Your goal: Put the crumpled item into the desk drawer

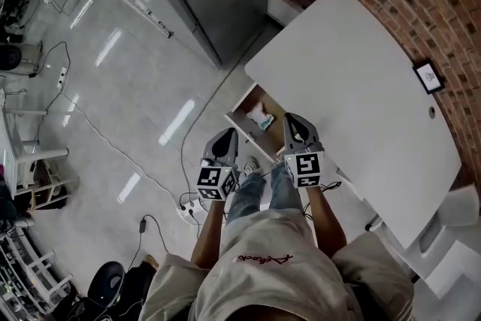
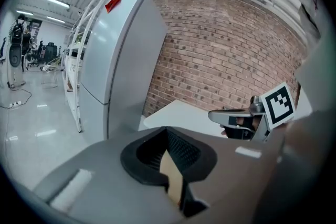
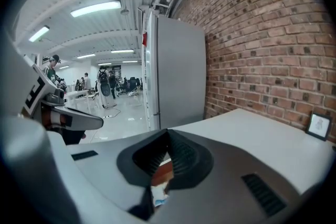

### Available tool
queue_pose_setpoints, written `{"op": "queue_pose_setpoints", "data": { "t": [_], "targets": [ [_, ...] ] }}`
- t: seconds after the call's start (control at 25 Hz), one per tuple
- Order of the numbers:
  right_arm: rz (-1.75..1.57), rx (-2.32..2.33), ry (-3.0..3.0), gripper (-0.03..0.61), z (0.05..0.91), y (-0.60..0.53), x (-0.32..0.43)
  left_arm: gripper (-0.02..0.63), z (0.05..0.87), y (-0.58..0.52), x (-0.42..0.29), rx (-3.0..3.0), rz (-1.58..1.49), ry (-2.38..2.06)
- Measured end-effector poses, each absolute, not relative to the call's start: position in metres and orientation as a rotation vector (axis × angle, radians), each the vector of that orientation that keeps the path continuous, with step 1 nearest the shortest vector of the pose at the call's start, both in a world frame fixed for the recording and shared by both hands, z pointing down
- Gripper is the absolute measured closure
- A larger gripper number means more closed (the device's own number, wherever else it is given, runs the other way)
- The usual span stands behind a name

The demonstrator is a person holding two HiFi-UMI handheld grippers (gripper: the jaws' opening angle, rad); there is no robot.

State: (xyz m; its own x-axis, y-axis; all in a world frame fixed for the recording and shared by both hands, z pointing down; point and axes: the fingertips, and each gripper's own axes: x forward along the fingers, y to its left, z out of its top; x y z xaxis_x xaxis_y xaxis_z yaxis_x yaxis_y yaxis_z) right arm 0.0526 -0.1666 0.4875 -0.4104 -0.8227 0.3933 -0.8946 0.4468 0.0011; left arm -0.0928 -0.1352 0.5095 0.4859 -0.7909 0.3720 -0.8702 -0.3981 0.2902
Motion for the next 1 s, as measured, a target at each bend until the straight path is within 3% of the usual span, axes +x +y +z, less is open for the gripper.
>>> {"op": "queue_pose_setpoints", "data": {
  "t": [1.0],
  "targets": [
    [0.063, 1.561, -2.441, 0.566, 0.343, -0.169, 0.040, 0.604, 0.345, -0.146, -0.152, 2.447, 0.055, -1.611]
  ]
}}
